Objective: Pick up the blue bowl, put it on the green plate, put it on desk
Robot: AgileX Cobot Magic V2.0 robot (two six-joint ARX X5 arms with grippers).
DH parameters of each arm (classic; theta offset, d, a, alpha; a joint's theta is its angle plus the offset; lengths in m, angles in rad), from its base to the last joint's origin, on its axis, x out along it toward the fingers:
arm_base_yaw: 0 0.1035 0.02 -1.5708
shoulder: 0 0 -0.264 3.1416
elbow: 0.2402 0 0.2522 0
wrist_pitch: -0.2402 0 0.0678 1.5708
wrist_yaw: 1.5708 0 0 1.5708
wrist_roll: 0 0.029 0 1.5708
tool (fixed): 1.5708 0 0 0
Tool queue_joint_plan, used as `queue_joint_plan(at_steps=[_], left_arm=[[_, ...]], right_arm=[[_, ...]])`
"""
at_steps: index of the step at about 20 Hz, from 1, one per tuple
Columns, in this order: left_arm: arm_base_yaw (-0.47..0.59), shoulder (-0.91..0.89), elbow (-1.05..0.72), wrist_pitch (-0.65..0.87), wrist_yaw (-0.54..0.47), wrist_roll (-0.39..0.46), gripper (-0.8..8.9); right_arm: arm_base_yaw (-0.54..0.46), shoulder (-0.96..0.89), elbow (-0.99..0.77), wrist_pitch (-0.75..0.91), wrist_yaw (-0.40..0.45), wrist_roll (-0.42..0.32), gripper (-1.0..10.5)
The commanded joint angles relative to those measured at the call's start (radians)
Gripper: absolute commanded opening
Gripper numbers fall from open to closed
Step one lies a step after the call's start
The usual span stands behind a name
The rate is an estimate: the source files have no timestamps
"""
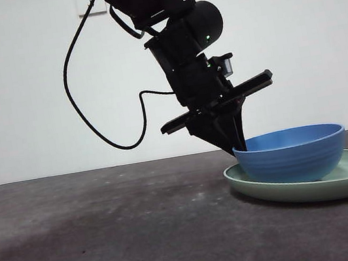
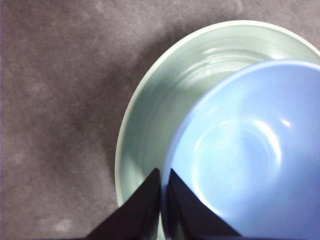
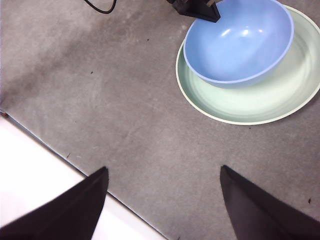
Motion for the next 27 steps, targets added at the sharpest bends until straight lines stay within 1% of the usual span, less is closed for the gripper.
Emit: queue_joint_plan(at_steps=[1,3,5,9,13,20,23,25,27], left_arm=[[-0.017,0.026,0.034,0.000,-0.003,0.023,0.51],[-0.023,0.026,0.034,0.005,-0.003,0.023,1.55],[-0.027,0.026,0.034,0.006,-0.003,0.023,2.23],[-0.029,0.011,0.037,-0.007,-0.003,0.022,2.25],[-0.021,-0.084,0.037,-0.005,-0.003,0.031,2.25],[0.031,-0.374,0.037,-0.017,-0.003,0.054,2.25],[0.066,-0.486,0.035,-0.075,-0.003,0.076,2.25],[0.090,-0.560,0.006,-0.099,-0.003,0.103,2.25],[0.114,-0.650,-0.073,-0.098,-0.003,0.106,2.25]], right_arm=[[0.003,0.002,0.019,0.006,0.000,0.011,3.6],[0.003,0.002,0.019,0.006,0.000,0.011,3.6],[0.003,0.002,0.019,0.005,0.000,0.011,3.6],[0.003,0.002,0.019,0.006,0.000,0.011,3.6],[0.003,0.002,0.019,0.006,0.002,0.011,3.6],[0.003,0.002,0.019,0.008,0.002,0.011,3.6],[0.003,0.002,0.019,0.010,0.002,0.010,3.6],[0.003,0.002,0.019,0.010,0.002,0.010,3.6],[0.003,0.002,0.019,0.012,0.002,0.010,3.6]])
